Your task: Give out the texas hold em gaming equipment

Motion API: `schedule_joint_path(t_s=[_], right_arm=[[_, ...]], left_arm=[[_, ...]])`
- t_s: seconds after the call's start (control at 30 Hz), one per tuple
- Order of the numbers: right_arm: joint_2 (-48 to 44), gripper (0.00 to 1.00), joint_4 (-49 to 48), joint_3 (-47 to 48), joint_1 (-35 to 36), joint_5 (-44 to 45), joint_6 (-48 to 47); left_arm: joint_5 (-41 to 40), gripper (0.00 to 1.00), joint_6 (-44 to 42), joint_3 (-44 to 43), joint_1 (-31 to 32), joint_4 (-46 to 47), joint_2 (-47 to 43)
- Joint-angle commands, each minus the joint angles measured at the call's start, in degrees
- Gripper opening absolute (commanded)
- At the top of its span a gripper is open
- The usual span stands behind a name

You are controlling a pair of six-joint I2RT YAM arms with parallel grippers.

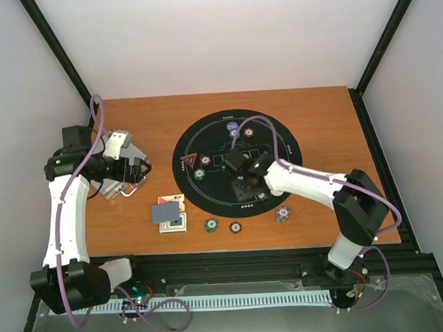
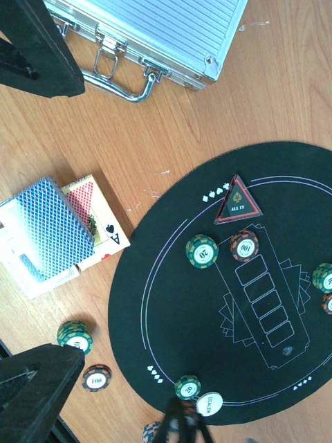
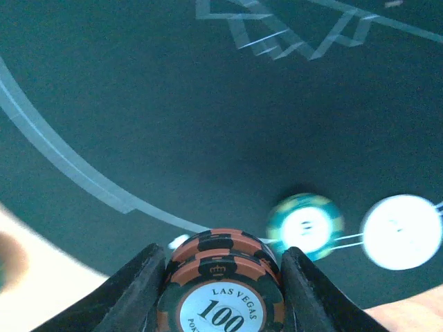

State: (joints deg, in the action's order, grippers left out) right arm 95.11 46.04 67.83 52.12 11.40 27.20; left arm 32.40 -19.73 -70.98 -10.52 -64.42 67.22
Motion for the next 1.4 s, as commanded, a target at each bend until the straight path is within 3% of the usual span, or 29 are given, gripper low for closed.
schedule_joint_path(t_s=[0.0, 0.2, 0.43, 0.63, 1.37], right_arm=[[0.5, 0.38, 0.2, 1.6, -8.6, 1.9, -5.8], [5.5, 0.37, -3.0, 3.9, -17.3, -0.2, -9.1], [11.8, 0.37, -4.4, 6.8, -20.6, -1.4, -10.6], [15.0, 0.37, -4.9, 7.0, -21.7, -1.8, -11.0], [13.6, 0.41, -6.1, 2.2, -21.7, -3.1, -10.3]], left_arm=[[0.0, 1.0, -0.5, -0.5, -0.5, -1.0, -0.7], [0.2, 1.0, -0.4, -1.1, -0.4, -1.0, -0.3], [-0.2, 1.0, -0.6, -1.5, -0.4, -0.9, 0.2], [0.2, 1.0, -0.5, -2.0, -0.4, -0.9, 0.6], [0.2, 1.0, -0.9, -1.6, -0.4, -0.9, 0.4]])
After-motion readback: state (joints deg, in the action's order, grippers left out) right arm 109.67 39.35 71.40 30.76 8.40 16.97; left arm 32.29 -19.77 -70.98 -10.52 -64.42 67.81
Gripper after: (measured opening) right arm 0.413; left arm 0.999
